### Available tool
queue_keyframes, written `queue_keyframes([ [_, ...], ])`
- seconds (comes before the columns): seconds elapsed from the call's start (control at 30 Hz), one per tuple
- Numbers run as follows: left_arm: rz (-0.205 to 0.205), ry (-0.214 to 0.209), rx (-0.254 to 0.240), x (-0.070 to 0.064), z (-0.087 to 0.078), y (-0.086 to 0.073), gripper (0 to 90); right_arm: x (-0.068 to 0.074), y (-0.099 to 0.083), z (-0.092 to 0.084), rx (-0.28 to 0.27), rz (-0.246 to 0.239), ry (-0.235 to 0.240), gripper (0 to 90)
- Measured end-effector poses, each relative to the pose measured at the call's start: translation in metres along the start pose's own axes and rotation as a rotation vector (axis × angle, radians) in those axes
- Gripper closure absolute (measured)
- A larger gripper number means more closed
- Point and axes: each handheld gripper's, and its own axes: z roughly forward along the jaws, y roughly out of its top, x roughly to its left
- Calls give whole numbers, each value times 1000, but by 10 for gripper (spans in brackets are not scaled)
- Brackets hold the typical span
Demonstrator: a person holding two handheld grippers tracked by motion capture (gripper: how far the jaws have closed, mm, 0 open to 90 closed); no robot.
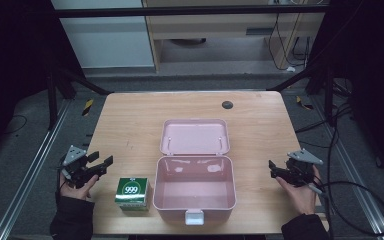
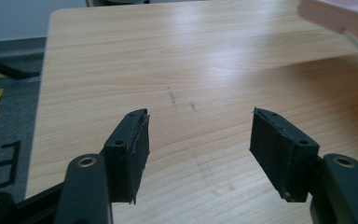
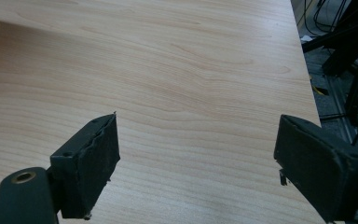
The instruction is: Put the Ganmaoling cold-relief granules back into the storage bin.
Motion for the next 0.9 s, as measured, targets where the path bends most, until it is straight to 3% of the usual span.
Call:
queue_keyframes([
  [0.27, 51, -101, 45, -4, -5, 11, 327, -1, 0, 0, 4, 1, 1, 120],
  [0.33, 84, -132, 62, -5, -7, 16, 327, 0, -1, 0, 7, -6, 7, 118],
  [0.63, 159, -226, 129, -6, -10, 33, 316, -1, -1, 0, 13, -11, 4, 103],
  [0.73, 179, -280, 153, -4, -15, 40, 305, -1, -1, 1, 19, -24, 2, 99],
  [0.77, 179, -280, 153, -4, -15, 40, 302, -1, -1, 1, 19, -26, 3, 96],
  [0.8, 195, -309, 151, -4, -18, 45, 299, -1, -1, 2, 21, -26, 3, 94],
  [0.9, 226, -344, 158, -5, -24, 52, 286, -2, -2, 3, 27, -25, 7, 83],
])
